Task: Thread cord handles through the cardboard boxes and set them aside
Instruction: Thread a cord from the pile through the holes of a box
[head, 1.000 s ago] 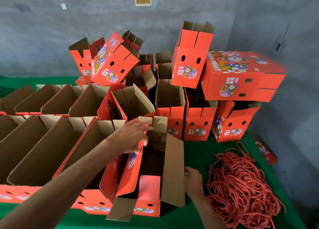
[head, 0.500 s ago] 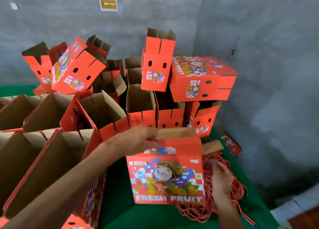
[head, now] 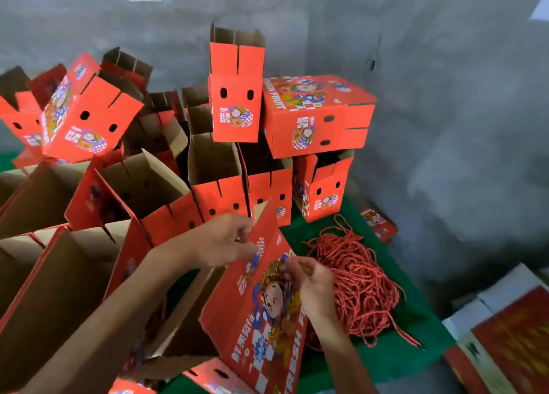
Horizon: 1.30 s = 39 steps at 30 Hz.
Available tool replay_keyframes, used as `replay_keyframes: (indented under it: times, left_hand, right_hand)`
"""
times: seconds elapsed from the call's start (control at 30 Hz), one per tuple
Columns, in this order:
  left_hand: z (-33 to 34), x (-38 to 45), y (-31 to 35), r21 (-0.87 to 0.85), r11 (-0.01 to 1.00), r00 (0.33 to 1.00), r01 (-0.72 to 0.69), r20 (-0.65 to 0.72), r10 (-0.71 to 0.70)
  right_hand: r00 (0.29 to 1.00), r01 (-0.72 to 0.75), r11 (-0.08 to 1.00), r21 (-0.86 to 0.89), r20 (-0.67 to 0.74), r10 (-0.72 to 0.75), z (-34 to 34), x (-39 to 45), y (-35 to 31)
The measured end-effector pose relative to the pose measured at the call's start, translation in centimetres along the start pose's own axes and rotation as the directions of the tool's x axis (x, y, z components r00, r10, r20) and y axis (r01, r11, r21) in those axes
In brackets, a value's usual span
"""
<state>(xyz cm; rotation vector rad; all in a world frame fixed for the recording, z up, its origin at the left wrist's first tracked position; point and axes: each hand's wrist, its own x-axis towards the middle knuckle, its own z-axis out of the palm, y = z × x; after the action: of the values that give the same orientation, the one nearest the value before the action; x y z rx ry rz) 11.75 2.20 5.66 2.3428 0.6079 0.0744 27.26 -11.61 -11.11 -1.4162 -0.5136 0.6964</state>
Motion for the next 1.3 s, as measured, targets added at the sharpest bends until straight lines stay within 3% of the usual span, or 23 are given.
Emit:
replay_keyframes:
  times: [0.17, 0.33, 0.5, 0.87, 0.97, 1.13, 1.23, 1.3]
  left_hand:
    - [-0.3, -2.3, -1.4, -0.091, 0.994, 0.998, 0.06, -0.007, -0.061]
    - [1.2, -3.7, -2.6, -0.195, 0.975, 0.994, 0.11, 0.035, -0.105]
    - [2.8, -4.2, -2.6, -0.293, 0.948, 0.992, 0.123, 0.02, -0.123]
    - [8.0, -4.7, -4.0, -0.48, 0.867, 0.955, 0.132, -0.172, -0.241]
    - [8.8, -4.5, -4.6, -0.565, 0.801, 0.943, 0.197, -0.113, -0.312]
    - [9.4, -4.1, -5.3, -0.692, 0.661, 0.894, 0.291, -0.048, -0.445]
    - [9.4, -3.3, -4.7, -0.704, 0.646, 0.879, 0.296, -0.064, -0.473]
    - [9.1, -2.7, -3.3, -0.682, 0.661, 0.887, 0.313, -0.038, -0.459]
  right_hand:
    - [0.973, -0.044, 0.998, 0.046, 0.227, 0.032, 1.5, -0.2, 0.7]
    - [0.936, -0.085, 0.991, -0.104, 0.331, 0.115, 3.2, 0.1, 1.4]
    - [0.931, -0.059, 0.979, -0.197, 0.344, 0.125, 3.9, 0.2, 1.8]
    - [0.924, 0.033, 0.9, -0.434, 0.356, 0.137, 2.8, 0.7, 3.4]
    - [0.934, 0.014, 0.906, -0.424, 0.329, 0.139, 3.3, 0.7, 3.6]
    - [0.915, 0.162, 0.829, -0.535, 0.397, 0.077, 2.9, 1.0, 2.4]
    - [0.873, 0.349, 0.673, -0.652, 0.487, 0.019, 2.6, 1.5, 1.7]
    - [0.896, 0.309, 0.684, -0.661, 0.444, 0.025, 3.0, 1.5, 1.6]
